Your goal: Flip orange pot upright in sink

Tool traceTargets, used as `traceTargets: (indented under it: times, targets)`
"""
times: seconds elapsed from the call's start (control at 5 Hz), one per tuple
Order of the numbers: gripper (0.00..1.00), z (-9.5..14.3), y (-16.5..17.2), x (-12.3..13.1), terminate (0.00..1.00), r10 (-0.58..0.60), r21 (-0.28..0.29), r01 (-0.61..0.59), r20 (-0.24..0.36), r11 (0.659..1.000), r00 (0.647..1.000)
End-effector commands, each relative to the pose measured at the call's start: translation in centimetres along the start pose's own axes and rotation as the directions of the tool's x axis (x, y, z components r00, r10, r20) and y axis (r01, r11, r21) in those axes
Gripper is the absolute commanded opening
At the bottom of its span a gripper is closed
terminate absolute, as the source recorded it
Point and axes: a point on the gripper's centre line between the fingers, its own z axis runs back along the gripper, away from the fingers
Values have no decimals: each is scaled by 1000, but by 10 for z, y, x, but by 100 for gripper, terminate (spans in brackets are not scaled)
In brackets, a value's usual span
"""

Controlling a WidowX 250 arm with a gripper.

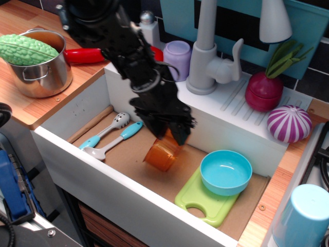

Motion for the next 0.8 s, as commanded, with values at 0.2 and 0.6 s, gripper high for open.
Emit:
traceTargets:
  times: [0.2, 0.6]
  targets:
    - [0, 2, 2, 2, 0, -9, 35, 10, -38, 999, 999]
    - [0, 8, -5, 7, 0, -135, 288, 203, -240, 936, 961]
